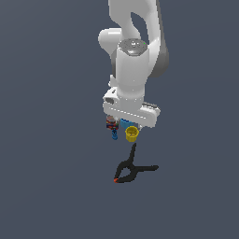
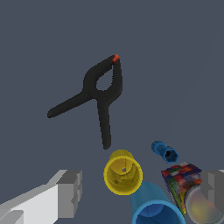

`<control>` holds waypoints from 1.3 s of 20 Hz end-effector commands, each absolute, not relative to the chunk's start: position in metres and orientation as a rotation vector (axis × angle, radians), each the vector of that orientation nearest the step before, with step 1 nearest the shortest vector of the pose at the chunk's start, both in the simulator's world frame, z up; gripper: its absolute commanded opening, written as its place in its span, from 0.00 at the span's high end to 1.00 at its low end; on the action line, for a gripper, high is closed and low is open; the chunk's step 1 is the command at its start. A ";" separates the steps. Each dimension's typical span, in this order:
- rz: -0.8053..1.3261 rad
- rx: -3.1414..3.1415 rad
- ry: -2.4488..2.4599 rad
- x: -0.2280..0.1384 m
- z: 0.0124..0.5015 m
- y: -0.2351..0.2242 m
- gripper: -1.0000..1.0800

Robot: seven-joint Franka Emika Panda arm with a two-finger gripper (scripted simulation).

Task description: Pick up a designated object from a clutter of objects.

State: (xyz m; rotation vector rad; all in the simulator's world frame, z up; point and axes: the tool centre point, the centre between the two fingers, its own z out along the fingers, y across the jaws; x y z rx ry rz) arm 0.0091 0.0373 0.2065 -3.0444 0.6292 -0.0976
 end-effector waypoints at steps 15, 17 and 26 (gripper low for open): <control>-0.005 -2.993 0.949 -0.040 0.102 0.065 0.04; -0.002 -2.990 0.960 -0.042 0.098 0.066 0.04; 0.000 -2.990 0.963 -0.043 0.090 0.066 0.04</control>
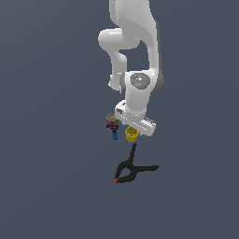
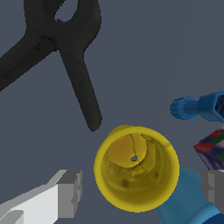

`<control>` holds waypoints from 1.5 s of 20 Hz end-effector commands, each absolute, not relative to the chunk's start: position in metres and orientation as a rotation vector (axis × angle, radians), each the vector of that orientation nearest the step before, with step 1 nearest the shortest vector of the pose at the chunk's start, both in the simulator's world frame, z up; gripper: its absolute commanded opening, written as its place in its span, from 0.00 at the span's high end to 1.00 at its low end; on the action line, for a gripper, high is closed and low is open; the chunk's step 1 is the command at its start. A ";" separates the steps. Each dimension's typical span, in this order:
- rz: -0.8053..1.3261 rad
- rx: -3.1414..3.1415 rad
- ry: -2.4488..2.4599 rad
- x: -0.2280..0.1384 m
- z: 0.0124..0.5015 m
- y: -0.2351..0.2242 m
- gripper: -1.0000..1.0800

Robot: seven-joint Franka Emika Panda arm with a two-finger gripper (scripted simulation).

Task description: Pick up a designated object from a clutter of objects.

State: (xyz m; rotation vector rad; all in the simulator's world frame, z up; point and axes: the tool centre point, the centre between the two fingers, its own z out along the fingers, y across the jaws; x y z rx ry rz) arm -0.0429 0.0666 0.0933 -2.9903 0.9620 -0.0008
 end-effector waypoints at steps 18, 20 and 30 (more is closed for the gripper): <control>0.000 -2.989 0.967 -0.044 0.046 0.067 1.00; 0.000 -2.989 0.967 -0.044 0.046 0.067 1.00; -0.002 -2.989 0.965 -0.045 0.052 0.064 1.00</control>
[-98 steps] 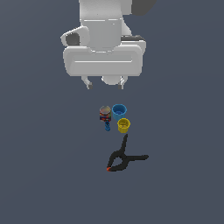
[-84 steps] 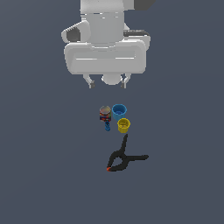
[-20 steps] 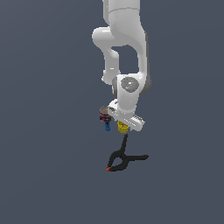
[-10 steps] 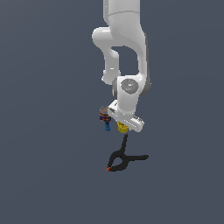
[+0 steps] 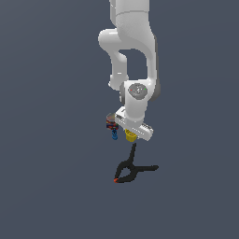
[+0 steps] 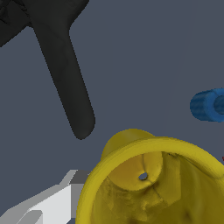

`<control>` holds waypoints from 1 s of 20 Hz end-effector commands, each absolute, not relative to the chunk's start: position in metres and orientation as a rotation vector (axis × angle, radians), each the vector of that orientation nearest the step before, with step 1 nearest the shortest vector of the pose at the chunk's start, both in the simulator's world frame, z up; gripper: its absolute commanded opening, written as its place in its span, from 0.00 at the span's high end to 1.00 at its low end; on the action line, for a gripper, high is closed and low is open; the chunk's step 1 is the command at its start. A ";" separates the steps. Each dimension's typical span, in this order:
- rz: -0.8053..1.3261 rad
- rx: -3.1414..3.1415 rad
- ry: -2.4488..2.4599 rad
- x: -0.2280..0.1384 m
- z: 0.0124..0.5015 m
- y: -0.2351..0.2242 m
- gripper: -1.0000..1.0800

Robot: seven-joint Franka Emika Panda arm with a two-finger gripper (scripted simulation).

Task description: Pick up a designated object from a clutter of objects.

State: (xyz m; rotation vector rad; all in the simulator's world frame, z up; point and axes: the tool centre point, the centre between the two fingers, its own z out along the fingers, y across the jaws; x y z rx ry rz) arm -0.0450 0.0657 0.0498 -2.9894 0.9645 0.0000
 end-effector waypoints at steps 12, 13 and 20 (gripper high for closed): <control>-0.001 -2.988 0.965 -0.059 0.105 0.030 1.00; -0.001 -2.988 0.965 -0.060 0.112 0.026 1.00; 0.000 -2.986 0.965 -0.075 0.169 -0.011 1.00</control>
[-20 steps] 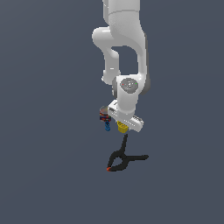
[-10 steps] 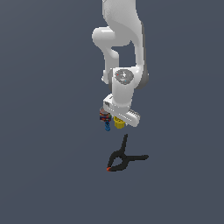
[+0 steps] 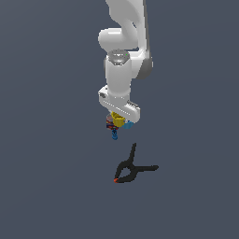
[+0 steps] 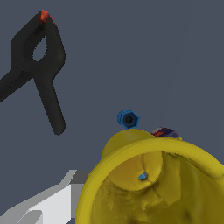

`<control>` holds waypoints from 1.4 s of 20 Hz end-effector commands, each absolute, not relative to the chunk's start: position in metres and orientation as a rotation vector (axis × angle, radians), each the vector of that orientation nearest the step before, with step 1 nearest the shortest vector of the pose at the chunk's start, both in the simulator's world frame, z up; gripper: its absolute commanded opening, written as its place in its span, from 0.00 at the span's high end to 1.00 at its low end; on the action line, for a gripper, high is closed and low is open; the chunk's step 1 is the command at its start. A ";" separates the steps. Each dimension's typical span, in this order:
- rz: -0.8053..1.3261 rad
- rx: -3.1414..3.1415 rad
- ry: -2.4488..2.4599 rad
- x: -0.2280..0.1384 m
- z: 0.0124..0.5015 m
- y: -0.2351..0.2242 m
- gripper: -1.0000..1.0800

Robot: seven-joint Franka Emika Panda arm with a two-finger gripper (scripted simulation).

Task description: Pick up a designated object from a clutter of objects.

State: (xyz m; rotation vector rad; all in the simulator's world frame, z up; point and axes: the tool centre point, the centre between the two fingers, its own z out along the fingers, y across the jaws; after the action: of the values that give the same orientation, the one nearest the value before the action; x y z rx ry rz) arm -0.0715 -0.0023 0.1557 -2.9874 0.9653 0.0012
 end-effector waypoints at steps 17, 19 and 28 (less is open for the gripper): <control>0.001 -2.986 0.967 -0.111 0.325 -0.110 1.00; 0.001 -2.986 0.968 -0.114 0.342 -0.121 1.00; 0.001 -2.988 0.968 -0.124 0.400 -0.158 1.00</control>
State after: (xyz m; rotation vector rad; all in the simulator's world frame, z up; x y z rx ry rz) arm -0.1227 -0.1531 0.3919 -2.9868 0.9693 0.0007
